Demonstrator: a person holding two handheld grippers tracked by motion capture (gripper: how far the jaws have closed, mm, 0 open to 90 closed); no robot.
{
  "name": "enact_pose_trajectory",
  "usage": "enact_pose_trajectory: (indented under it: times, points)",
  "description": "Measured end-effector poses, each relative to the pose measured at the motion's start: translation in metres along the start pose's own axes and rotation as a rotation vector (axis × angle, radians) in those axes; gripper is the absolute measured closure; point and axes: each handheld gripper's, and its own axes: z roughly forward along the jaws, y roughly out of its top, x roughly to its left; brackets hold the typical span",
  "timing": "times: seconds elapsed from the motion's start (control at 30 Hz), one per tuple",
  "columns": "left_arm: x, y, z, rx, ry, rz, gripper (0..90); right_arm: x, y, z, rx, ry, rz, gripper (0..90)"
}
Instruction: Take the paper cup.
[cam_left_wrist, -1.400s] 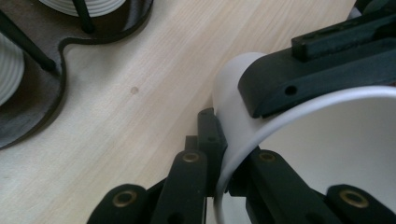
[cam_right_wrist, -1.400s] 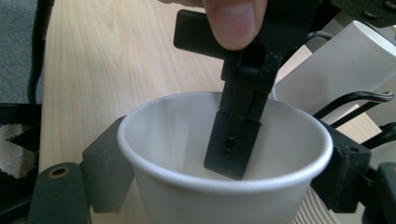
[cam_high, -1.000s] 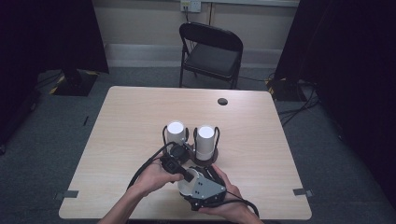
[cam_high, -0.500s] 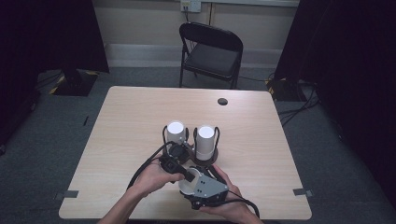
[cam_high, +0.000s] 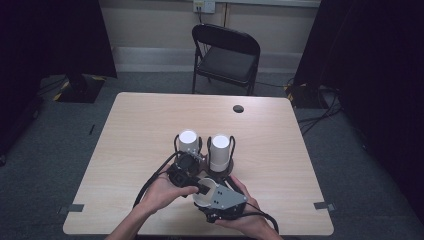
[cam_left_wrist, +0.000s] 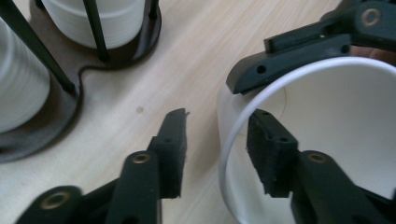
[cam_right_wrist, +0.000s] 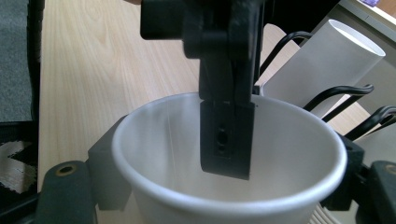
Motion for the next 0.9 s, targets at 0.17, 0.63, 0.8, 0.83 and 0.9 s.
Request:
enact_pose_trajectory:
  times: [0.17,0.63,0.8,0.83,0.9]
  points:
    - [0.003,-0.007,0.003,-0.040,0.053,0.005,45.1,-0.004,-0.001,-0.002,0.000,-0.009,0.021,22.6]
    - [0.005,-0.019,-0.012,-0.188,0.135,0.014,28.0,-0.009,-0.005,-0.003,-0.004,-0.014,0.073,22.8]
    - [0.008,-0.023,-0.016,-0.215,0.148,0.006,24.4,-0.012,-0.007,-0.004,0.002,-0.009,0.087,22.9]
    - [0.009,-0.024,-0.016,-0.236,0.148,-0.002,23.2,-0.012,-0.007,-0.004,0.006,-0.010,0.084,23.1]
    - [0.010,-0.025,-0.018,-0.242,0.150,-0.003,22.3,-0.012,-0.007,-0.004,0.010,-0.005,0.086,23.2]
